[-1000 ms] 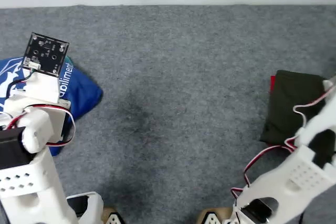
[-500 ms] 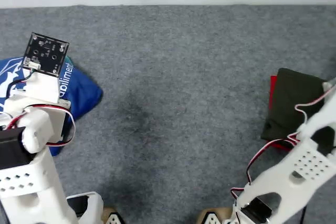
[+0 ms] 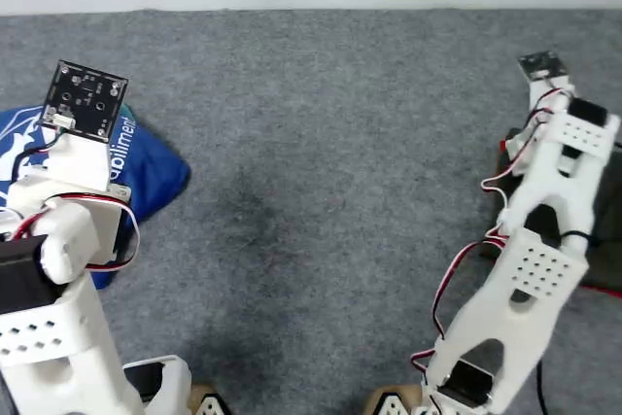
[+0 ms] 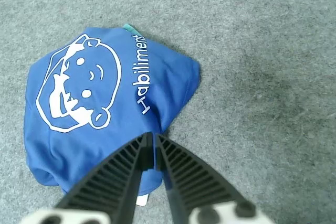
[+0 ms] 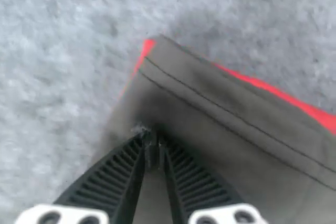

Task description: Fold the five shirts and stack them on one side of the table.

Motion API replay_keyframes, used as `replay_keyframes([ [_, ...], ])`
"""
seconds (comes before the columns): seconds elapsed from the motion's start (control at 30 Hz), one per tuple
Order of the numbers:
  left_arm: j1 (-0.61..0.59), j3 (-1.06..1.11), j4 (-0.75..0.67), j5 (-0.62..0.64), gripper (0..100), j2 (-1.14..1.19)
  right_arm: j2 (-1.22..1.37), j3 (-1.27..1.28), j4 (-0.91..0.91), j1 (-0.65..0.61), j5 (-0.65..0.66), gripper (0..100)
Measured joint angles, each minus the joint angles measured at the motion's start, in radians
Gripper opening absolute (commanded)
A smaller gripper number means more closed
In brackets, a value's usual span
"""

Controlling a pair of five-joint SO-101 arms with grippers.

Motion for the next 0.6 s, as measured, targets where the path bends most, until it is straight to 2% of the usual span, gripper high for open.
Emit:
replay_keyframes([
  [0.17, 0.0, 0.0, 0.0, 0.0, 1, 0.0, -0.023, -0.04, 0.176, -0.048, -0.041, 0.9],
  [0.4, 0.0, 0.0, 0.0, 0.0, 2, 0.0, -0.196, -0.091, 0.44, -0.078, -0.058, 0.9],
  [0.6, -0.028, 0.0, 0.0, 0.0, 2, 0.0, -0.359, -0.058, 0.47, -0.054, -0.061, 0.9],
])
